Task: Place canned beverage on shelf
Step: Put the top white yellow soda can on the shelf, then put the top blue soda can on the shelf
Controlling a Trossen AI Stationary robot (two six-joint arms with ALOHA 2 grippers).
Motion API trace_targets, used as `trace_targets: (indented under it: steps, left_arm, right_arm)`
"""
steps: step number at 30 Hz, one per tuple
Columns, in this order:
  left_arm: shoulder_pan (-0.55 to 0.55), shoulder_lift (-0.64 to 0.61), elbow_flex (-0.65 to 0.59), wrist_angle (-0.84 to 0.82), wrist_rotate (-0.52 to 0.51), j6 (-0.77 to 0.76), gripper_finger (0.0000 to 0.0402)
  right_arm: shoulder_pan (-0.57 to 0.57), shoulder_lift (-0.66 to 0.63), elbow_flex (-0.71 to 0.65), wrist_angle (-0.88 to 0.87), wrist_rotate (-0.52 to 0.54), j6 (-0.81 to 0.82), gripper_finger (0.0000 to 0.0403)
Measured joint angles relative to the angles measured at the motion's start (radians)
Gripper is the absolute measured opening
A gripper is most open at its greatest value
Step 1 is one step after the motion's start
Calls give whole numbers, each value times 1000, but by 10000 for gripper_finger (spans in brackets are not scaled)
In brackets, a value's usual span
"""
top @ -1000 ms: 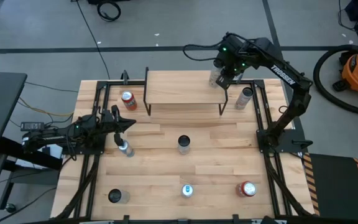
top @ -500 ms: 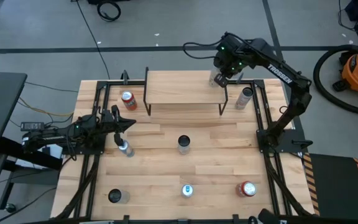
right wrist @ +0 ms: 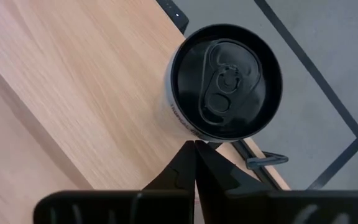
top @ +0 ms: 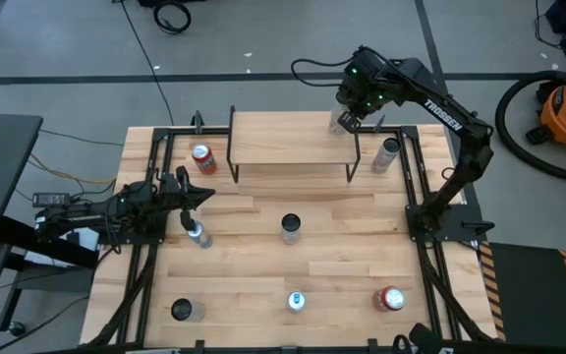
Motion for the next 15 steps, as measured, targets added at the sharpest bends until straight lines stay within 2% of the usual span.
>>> trace_targets:
  steps: [6, 15]
  left_arm:
    - [0, 0, 0, 0, 0, 0, 14]
    - [0, 0, 0, 0, 0, 0, 14]
  right_arm:
    - [0, 0, 0, -4, 0, 0, 10]
    - [35, -31, 16, -131, -1, 5, 15]
